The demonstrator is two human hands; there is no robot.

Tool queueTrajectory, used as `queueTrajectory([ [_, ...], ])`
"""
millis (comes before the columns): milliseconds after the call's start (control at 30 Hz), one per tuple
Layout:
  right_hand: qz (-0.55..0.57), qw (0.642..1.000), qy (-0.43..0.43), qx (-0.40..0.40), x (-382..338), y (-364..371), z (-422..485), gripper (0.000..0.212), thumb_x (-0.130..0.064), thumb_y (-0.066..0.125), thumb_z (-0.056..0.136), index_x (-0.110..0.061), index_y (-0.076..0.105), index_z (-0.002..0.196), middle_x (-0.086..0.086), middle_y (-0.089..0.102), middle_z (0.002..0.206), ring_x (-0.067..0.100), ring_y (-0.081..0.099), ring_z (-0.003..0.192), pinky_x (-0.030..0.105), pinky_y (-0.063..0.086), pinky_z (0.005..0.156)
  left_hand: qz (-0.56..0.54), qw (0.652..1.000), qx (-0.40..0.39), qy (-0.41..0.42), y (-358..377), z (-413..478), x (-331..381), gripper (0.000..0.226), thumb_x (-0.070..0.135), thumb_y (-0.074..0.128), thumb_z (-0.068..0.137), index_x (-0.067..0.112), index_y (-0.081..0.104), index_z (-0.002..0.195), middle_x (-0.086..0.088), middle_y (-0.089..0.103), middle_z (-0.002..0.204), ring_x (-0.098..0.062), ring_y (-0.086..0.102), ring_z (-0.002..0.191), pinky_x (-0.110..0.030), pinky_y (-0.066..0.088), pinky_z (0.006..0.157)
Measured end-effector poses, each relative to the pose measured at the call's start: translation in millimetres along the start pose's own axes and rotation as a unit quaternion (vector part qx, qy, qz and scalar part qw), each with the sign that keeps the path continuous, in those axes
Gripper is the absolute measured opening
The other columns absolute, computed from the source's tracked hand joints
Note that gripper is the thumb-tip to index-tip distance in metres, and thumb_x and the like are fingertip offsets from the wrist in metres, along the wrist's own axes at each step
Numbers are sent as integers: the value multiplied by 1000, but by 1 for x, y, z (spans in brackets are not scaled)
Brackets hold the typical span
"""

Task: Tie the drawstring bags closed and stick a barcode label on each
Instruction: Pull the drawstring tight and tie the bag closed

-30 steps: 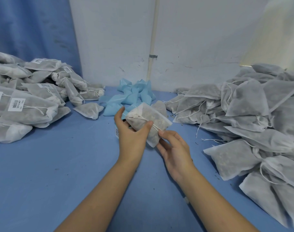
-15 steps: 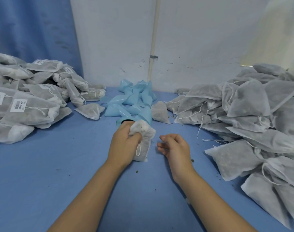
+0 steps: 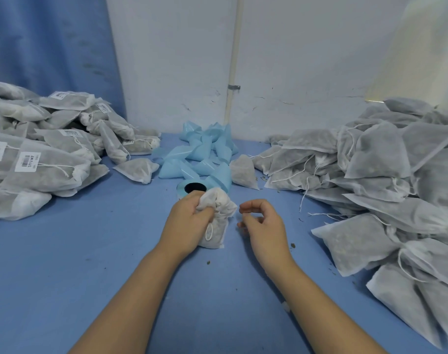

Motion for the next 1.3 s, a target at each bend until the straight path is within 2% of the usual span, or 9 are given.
queueTrajectory([
  [100, -90, 994, -57, -26, 2, 0, 0, 33, -2, 51, 90, -33, 58, 96, -6, 61, 101, 19, 62, 82, 17, 44, 67, -12, 1000, -2, -2, -1, -1, 0, 12, 18, 50, 72, 9, 45, 65, 6, 45, 63, -4, 38, 57, -19, 32, 54],
  [200, -167, 978, -103, -66, 5, -1, 3, 36, -9, 50, 95, -34, 55, 121, -3, 56, 103, 4, 52, 72, 11, 39, 68, -55, 998, -23, -22, 0, -1, 2, 13, 17, 51, 64, 6, 46, 64, 9, 45, 61, -5, 40, 59, -19, 32, 58],
  [333, -261, 946, -146, -122, 7, -3, 7, 50, -10, 42, 98, -37, 40, 141, -3, 54, 111, 5, 51, 94, 5, 35, 76, -105, 992, -75, -19, 2, -5, 10, 26, 14, 51, 58, 0, 61, 77, -2, 56, 75, -11, 51, 72, -25, 39, 69],
  [500, -289, 942, -159, -60, 9, -11, 9, 40, -11, 45, 96, -28, 47, 131, -3, 53, 115, 9, 53, 93, 21, 40, 74, -121, 986, -116, 5, 9, -8, 16, 28, 12, 51, 57, 12, 66, 81, 5, 61, 81, -6, 55, 76, -17, 42, 70],
  [633, -167, 979, -115, -9, 8, -13, 9, 59, -12, 56, 93, -30, 32, 143, -13, 50, 117, -10, 55, 86, 5, 42, 70, -147, 982, -115, -10, 10, -8, 14, 30, 12, 53, 57, 21, 68, 82, 12, 66, 80, -6, 60, 79, -18, 44, 73],
  [733, -119, 989, -82, -29, 9, -13, 10, 52, -2, 55, 90, -20, 42, 137, -8, 55, 121, -1, 55, 103, -1, 39, 77, -160, 980, -119, -29, 10, -8, 12, 30, 13, 54, 56, 28, 72, 74, 11, 69, 75, -7, 62, 77, -24, 46, 74],
  [933, -101, 991, -62, -66, 8, -14, 11, 34, 1, 56, 88, -17, 63, 115, -8, 65, 112, -9, 57, 95, 4, 43, 79, -174, 974, -141, -37, 12, -9, 12, 33, 12, 53, 57, 29, 74, 75, 7, 72, 80, -9, 65, 80, -23, 48, 74],
  [1033, -111, 989, -81, -61, 8, -14, 11, 40, 4, 54, 85, -24, 68, 110, -6, 69, 108, 4, 60, 99, 20, 48, 85, -174, 974, -144, -37, 12, -9, 12, 33, 12, 53, 57, 26, 74, 79, 4, 73, 83, -11, 65, 83, -27, 48, 78],
  [1300, -46, 996, -63, -36, 10, -16, 13, 33, 5, 59, 81, -15, 74, 102, -15, 72, 89, -7, 65, 81, 8, 47, 70, -165, 977, -130, -40, 13, -9, 14, 36, 13, 54, 57, 23, 72, 86, 3, 74, 87, -16, 66, 88, -29, 48, 81],
])
Point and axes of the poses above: each hand's wrist, its own z-axis towards the middle knuckle, its own y-axis out of the palm, x = y × z, the point moved 1 cm from there along z, towards the middle knuckle
